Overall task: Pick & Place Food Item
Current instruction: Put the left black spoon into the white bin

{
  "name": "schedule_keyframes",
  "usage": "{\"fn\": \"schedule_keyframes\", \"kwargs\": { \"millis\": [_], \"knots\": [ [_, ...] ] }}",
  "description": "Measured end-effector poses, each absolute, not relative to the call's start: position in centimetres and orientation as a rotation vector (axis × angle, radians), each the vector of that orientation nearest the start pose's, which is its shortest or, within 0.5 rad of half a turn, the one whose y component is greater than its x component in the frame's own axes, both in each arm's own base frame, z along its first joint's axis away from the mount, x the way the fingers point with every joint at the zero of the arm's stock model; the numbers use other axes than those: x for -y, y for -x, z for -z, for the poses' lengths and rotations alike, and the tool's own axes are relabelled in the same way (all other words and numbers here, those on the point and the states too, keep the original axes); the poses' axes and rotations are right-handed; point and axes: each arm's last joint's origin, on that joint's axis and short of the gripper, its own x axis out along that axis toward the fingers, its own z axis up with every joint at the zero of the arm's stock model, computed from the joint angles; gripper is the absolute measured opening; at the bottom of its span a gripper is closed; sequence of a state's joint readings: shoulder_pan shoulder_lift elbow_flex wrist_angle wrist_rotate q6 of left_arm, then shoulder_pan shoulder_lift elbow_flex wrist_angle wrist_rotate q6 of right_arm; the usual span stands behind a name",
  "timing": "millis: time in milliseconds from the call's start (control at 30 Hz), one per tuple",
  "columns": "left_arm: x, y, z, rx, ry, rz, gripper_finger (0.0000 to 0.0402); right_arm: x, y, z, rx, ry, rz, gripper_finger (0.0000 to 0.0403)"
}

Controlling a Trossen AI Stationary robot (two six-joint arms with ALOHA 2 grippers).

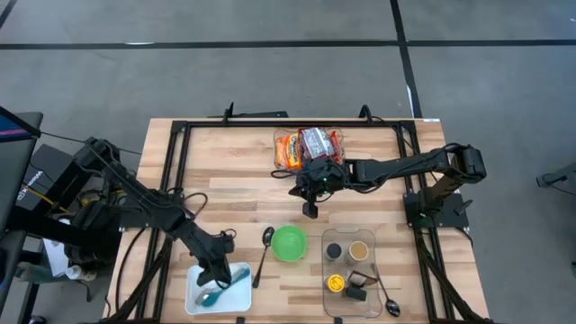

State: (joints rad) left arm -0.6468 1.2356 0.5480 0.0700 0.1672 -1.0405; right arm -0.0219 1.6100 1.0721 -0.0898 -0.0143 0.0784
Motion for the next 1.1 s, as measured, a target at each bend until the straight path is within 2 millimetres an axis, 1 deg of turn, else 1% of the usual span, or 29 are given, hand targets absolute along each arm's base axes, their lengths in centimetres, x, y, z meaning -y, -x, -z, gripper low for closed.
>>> {"fn": "schedule_keyframes", "kwargs": {
  "millis": [133,233,300,400,500,567,633,767,867,967,1100],
  "knots": [
    [14.0,-18.2,-21.1,-0.786,0.757,0.404,0.0063,0.7,-35.0,-23.6,-0.627,-0.087,0.032,0.0004],
    [13.1,-17.6,-22.9,-0.607,0.663,0.363,0.0063,0.7,-35.0,-23.7,-0.627,-0.087,0.032,0.0004],
    [12.3,-17.2,-24.0,-0.476,0.573,0.295,0.0063,0.7,-35.0,-23.6,-0.627,-0.087,0.032,0.0004],
    [11.1,-16.6,-25.5,-0.305,0.437,0.145,0.0063,0.7,-35.0,-23.6,-0.627,-0.087,0.032,0.0004],
    [10.0,-16.1,-26.5,-0.185,0.306,-0.026,0.0063,0.7,-35.0,-23.7,-0.627,-0.088,0.032,0.0004],
    [9.4,-15.9,-26.9,-0.136,0.239,-0.127,0.0063,0.7,-35.0,-23.6,-0.628,-0.088,0.031,0.0004],
    [9.0,-15.9,-27.1,-0.116,0.187,-0.196,0.0063,0.7,-35.0,-23.6,-0.628,-0.088,0.028,0.0004],
    [8.3,-16.5,-26.8,-0.126,0.158,-0.237,0.0063,0.6,-35.0,-23.7,-0.624,-0.088,0.025,0.0004],
    [7.8,-17.4,-26.0,-0.177,0.156,-0.199,0.0063,0.6,-35.0,-23.7,-0.617,-0.088,0.026,0.0004],
    [7.3,-18.6,-25.2,-0.234,0.226,-0.143,0.0063,0.6,-35.1,-23.8,-0.612,-0.088,0.025,0.0004],
    [6.7,-20.3,-23.4,-0.347,0.28,-0.097,0.0063,0.6,-35.1,-23.8,-0.612,-0.088,0.026,0.0004]
  ]
}}
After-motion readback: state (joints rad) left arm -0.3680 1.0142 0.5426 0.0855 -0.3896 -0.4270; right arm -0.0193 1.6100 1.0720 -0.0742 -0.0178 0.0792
